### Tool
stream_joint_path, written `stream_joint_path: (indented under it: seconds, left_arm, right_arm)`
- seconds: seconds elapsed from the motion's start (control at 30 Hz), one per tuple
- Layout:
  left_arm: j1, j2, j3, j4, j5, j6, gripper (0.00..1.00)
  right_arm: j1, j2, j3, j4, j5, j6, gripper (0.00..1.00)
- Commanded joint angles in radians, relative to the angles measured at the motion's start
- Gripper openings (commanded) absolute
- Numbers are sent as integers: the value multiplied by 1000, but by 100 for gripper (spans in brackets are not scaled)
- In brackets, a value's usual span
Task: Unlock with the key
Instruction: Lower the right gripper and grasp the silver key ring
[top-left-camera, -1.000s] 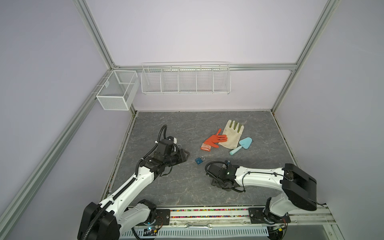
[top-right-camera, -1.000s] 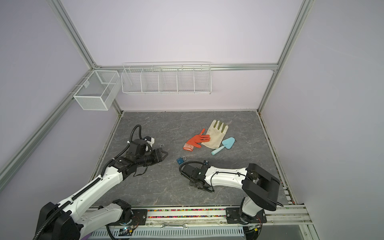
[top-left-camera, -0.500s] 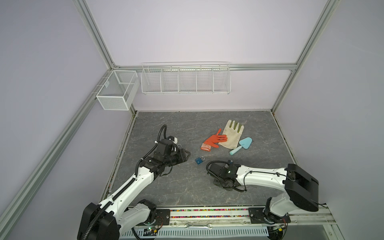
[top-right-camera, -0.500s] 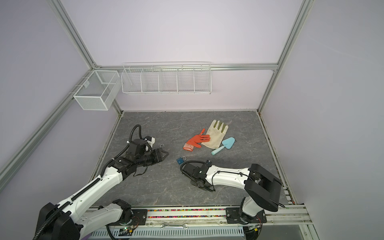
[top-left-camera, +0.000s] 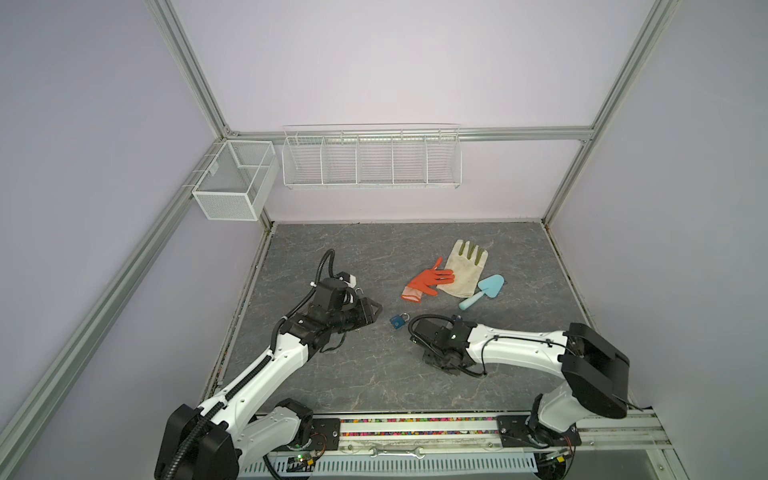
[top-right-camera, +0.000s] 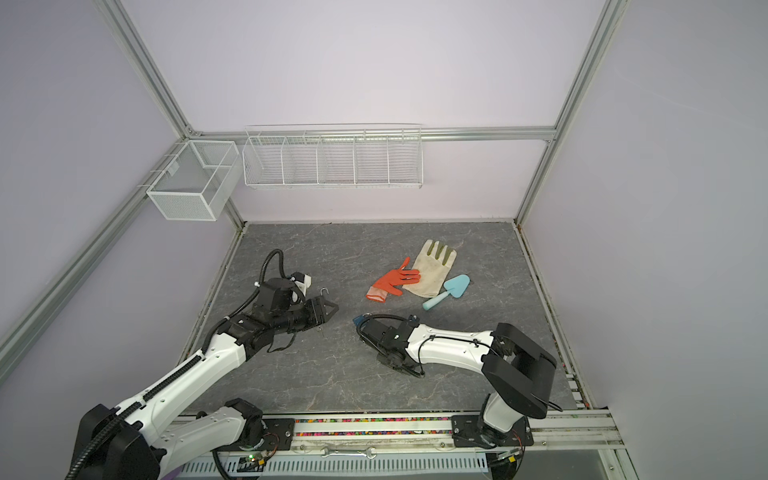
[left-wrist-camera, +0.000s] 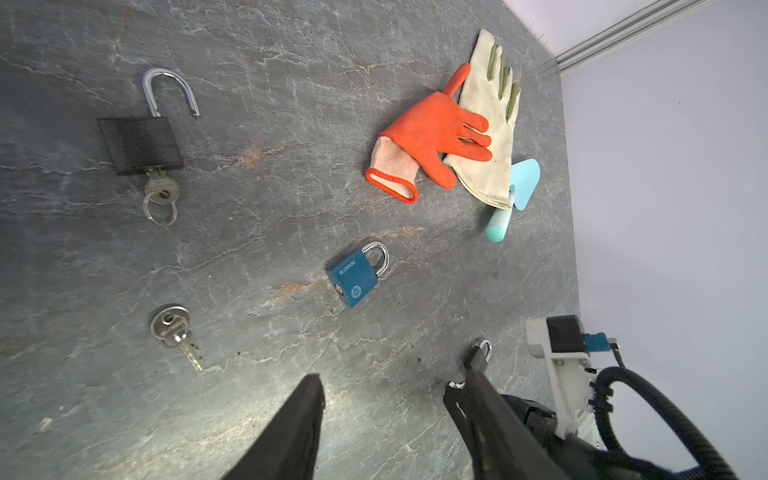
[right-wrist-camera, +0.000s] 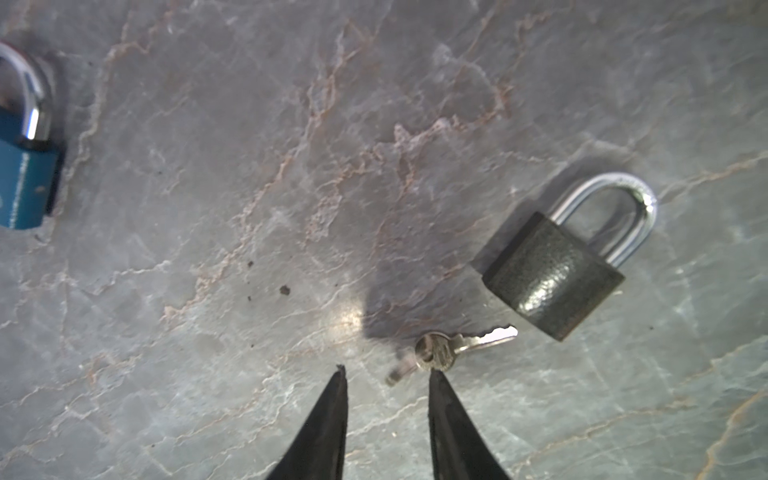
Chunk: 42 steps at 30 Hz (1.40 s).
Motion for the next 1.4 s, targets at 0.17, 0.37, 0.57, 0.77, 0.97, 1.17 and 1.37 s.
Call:
stream_joint_path:
  seconds: [0.17,0.37,0.57,0.77,0.97,1.17,1.37]
  left_arm:
    - [-14,16,7,14,14,7,55]
    - [-17,24,6,16,6,10,55]
    - [-19,40,6,19,8,12,55]
    - [-20,35,7,21,7,13,55]
    - [-19,29,9,15,4,17,55]
    - [-24,29,10,20,19,9,55]
    - [-31,30,10,21,21,6,55]
  right_arm:
    - [-12,22,-20,-14,-9,24,35]
    - [-12,31,-36,6,-21,23,36]
    - [-13,31,-45,25,-26,20,38]
    - [-12,42,-37,11,-25,19,37]
    - [-17,52,-45,23,-44,29,29]
    - [-18,46,-72,19,-51,25,25]
    - [-19,39,-59,6,-45,0,18]
